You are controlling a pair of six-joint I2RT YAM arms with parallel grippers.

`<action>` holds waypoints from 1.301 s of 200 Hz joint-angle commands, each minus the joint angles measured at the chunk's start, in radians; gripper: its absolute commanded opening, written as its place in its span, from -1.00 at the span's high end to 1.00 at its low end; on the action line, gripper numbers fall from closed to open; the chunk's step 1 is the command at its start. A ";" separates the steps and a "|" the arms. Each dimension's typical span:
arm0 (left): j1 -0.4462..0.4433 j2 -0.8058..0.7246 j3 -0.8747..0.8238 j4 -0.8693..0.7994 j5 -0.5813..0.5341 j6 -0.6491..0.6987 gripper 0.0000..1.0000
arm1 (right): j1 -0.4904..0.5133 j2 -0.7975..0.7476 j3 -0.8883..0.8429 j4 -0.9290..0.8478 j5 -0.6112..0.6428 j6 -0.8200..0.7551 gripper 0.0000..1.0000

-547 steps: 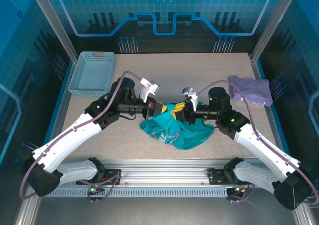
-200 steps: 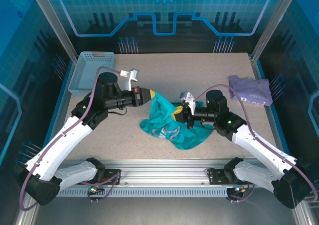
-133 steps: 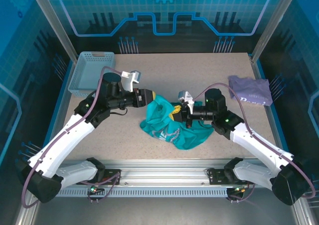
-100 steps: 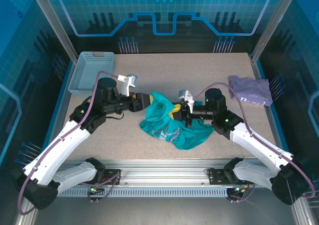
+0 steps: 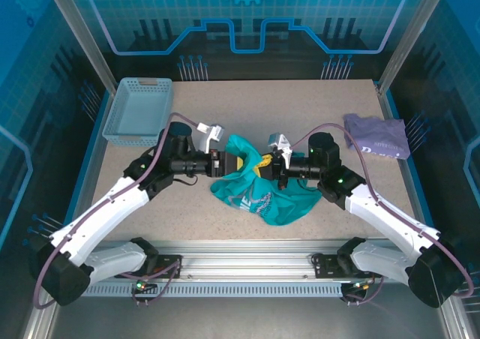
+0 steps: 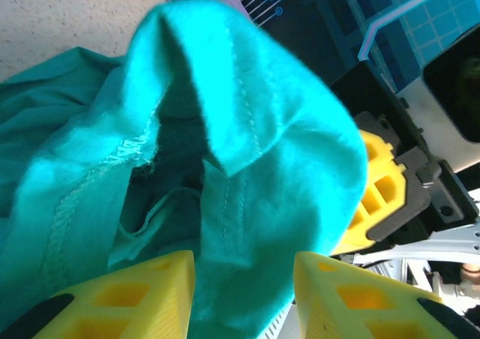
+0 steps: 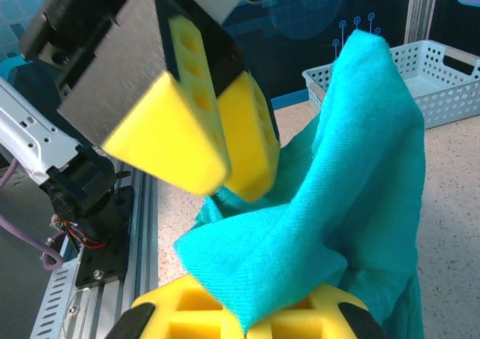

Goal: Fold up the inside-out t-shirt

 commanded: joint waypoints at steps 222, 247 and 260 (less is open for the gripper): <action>0.011 -0.107 0.007 0.071 -0.026 0.055 0.92 | -0.012 -0.041 0.002 -0.065 0.049 -0.043 1.00; 0.011 -0.139 -0.005 0.092 0.020 0.075 0.88 | -0.012 -0.025 0.014 -0.083 0.067 -0.045 1.00; 0.010 -0.165 -0.020 0.118 0.048 0.081 0.82 | -0.012 -0.016 0.023 -0.103 0.084 -0.051 1.00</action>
